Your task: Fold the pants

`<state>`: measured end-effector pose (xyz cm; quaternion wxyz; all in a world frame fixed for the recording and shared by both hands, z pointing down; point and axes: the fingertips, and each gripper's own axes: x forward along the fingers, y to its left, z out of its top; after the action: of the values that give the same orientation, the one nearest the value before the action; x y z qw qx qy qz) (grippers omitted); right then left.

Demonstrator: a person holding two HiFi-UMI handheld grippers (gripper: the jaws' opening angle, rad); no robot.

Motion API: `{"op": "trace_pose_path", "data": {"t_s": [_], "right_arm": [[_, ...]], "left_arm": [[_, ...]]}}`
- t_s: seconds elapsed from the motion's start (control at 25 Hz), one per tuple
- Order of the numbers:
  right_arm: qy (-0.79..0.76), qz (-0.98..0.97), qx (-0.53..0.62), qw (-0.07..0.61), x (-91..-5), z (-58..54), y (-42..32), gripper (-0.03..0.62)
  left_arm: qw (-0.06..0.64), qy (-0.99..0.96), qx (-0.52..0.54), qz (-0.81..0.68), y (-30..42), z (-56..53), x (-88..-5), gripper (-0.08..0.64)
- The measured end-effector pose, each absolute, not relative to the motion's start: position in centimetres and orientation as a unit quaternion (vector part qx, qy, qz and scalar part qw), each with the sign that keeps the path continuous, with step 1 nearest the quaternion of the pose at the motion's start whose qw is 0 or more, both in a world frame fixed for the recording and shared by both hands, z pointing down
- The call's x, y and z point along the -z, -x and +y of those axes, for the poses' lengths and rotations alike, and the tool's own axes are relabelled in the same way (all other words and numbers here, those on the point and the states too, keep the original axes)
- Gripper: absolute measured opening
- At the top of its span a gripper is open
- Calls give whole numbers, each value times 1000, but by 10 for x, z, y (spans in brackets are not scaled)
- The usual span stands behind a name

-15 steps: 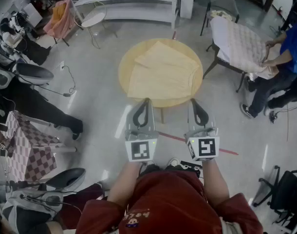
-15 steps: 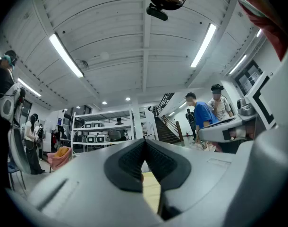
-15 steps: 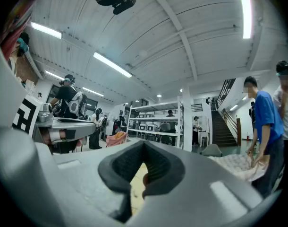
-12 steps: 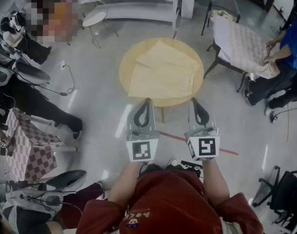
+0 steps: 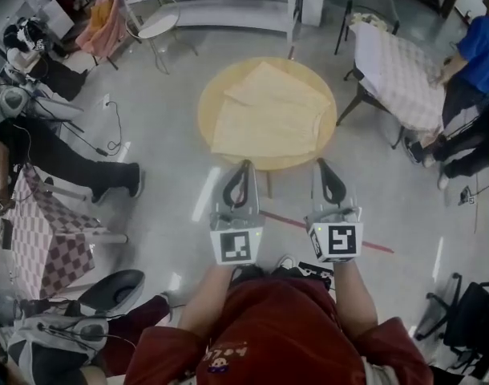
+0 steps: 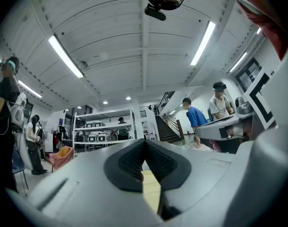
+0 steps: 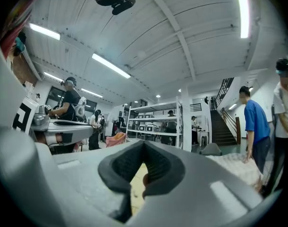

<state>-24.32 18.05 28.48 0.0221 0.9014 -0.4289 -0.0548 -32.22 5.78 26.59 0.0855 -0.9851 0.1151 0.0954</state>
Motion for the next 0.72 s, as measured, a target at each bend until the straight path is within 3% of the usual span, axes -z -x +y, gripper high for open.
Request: {"op": "trace_pose_path", "data": {"t_s": [0.72], "right_arm": [[-897,-439,48,-9,-296,235,231,0]], "left_arm": [[104,983,-79,132,323,108,-272,8]]}}
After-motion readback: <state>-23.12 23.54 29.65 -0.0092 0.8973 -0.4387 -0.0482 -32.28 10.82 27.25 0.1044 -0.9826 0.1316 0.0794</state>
